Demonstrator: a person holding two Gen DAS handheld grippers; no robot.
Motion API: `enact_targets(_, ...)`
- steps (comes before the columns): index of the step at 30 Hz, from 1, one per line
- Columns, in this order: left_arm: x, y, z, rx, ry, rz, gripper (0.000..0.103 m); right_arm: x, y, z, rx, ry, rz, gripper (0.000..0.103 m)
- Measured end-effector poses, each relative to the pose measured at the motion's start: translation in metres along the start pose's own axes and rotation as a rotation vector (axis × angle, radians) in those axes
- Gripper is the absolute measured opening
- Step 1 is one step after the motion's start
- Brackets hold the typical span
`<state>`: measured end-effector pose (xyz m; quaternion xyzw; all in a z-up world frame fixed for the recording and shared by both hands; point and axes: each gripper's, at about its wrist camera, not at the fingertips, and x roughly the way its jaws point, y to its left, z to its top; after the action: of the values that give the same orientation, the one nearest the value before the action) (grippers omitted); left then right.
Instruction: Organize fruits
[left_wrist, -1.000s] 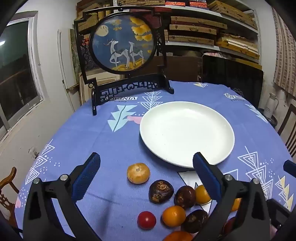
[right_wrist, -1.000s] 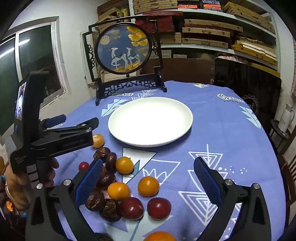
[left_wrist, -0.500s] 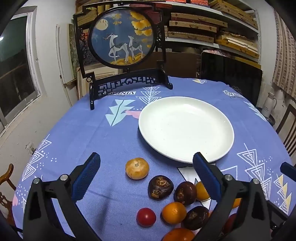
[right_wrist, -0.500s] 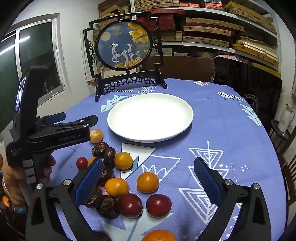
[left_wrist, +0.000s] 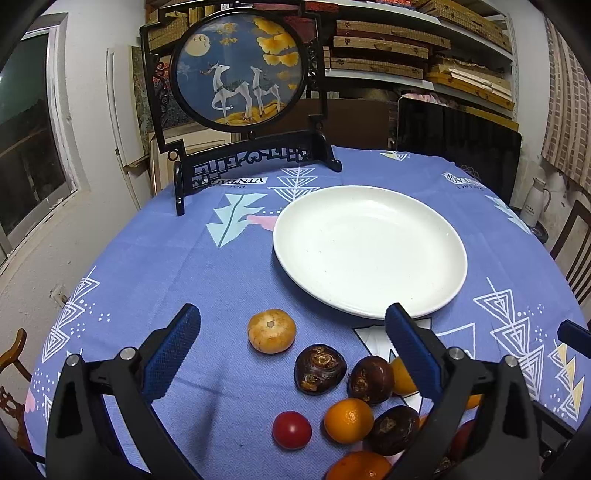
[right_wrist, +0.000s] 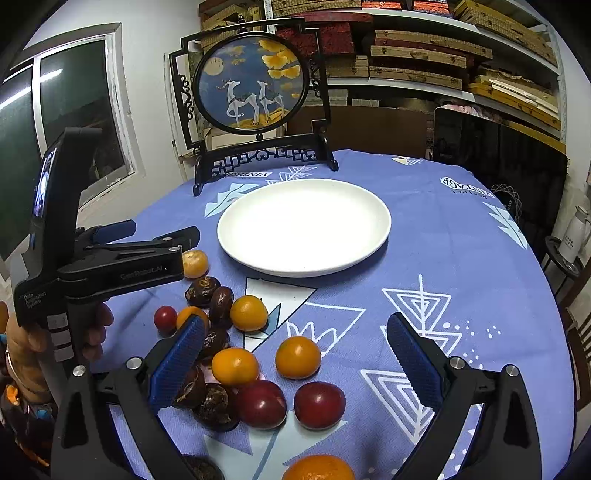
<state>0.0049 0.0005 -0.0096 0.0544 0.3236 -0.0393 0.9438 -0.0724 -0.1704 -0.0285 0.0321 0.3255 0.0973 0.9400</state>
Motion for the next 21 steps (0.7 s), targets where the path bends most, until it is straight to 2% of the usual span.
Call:
enact_targets(9, -0.001, 0.002, -0.007, 0.008, -0.001, -0.015, 0.098, 0.0, -0.001, -0.009, -0.025, 0.013, -0.009, 0.099)
enact_targets(13, -0.007, 0.006, -0.013, 0.023, -0.002, -0.038, 0.098, -0.008, -0.004, -0.016, -0.031, 0.046, 0.021, 0.099)
enact_targets(17, -0.018, 0.017, -0.028, 0.054, -0.006, -0.062, 0.098, -0.023, -0.001, -0.032, -0.076, 0.073, 0.104, 0.099)
enact_targets(21, -0.025, 0.025, -0.043, 0.08, 0.019, -0.106, 0.098, -0.034, 0.014, -0.05, -0.132, 0.14, 0.221, 0.099)
